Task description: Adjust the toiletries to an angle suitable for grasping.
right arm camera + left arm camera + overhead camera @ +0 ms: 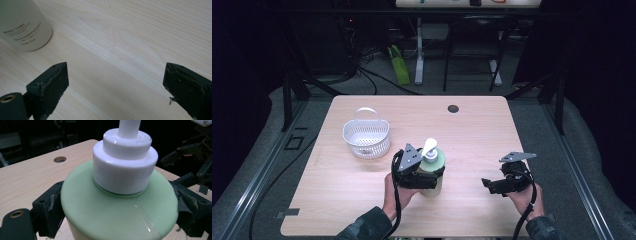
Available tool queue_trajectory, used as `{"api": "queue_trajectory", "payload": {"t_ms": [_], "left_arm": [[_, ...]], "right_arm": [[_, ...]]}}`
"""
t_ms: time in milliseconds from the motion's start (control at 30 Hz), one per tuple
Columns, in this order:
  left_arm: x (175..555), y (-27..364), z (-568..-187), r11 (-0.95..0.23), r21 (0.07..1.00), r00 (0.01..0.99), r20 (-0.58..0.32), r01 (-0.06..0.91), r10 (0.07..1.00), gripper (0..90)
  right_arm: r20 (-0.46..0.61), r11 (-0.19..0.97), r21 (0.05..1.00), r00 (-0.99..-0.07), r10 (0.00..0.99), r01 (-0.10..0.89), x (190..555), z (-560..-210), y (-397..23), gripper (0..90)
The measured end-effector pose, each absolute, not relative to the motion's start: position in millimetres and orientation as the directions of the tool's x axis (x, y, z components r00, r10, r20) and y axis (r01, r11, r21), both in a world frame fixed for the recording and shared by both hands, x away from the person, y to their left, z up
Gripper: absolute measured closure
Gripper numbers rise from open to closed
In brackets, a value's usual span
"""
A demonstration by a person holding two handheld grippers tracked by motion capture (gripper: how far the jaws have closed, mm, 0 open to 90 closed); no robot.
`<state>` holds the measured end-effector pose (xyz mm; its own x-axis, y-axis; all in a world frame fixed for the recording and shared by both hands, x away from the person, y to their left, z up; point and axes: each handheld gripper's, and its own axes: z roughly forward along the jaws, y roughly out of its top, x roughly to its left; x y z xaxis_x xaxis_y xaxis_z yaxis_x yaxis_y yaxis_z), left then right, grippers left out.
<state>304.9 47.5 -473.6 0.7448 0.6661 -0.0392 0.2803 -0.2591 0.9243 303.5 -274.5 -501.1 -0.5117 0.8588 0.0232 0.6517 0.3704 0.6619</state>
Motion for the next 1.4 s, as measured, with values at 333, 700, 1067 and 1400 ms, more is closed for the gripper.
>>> {"api": "queue_trajectory", "payload": {"t_ms": [333,700,1067,1400], "left_arm": [[303.0,67.5,-473.5,-0.253,0.923,0.734,-0.044,0.289,0.678,11.6],[301.3,98.9,-472.6,-0.251,0.919,0.704,-0.040,0.305,0.709,11.6],[297.8,129.2,-471.7,-0.252,0.914,0.686,-0.037,0.317,0.726,11.7],[297.7,166.6,-470.8,-0.247,0.909,0.672,-0.047,0.335,0.739,11.7]], "right_arm": [[0.016,0.372,0.659,-0.508,0.861,0.653,303.3,-501.2,-275.1,5.7],[-0.002,0.391,0.649,-0.513,0.859,0.652,303.9,-503.3,-272.3,5.9],[-0.006,0.391,0.642,-0.506,0.863,0.660,304.8,-505.4,-273.0,6.4],[-0.014,0.402,0.634,-0.511,0.860,0.660,306.1,-507.9,-271.4,6.5]]}}
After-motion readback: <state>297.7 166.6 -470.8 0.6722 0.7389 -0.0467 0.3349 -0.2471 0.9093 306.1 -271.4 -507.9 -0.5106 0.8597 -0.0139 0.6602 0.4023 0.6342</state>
